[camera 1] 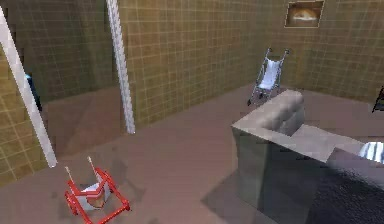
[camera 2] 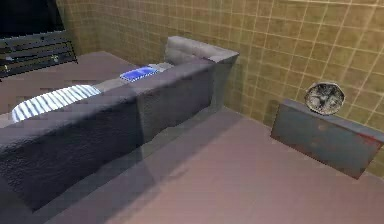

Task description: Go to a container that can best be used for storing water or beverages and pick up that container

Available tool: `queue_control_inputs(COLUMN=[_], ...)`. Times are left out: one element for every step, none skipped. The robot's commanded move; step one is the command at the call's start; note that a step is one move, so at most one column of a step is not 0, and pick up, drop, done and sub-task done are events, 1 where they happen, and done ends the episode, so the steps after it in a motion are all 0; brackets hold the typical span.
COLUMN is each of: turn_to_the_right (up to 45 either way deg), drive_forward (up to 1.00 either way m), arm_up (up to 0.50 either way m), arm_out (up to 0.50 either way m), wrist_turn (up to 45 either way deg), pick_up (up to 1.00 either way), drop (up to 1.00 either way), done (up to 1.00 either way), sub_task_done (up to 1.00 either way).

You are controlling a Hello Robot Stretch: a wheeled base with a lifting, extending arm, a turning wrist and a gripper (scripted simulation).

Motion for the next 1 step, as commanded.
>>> queue_control_inputs(turn_to_the_right=[0.0], drive_forward=[0.8], arm_up=[0.0], arm_out=[0.0], wrist_turn=[0.0], pick_up=[0.0], drop=[0.0], done=[0.0], sub_task_done=[0.0])
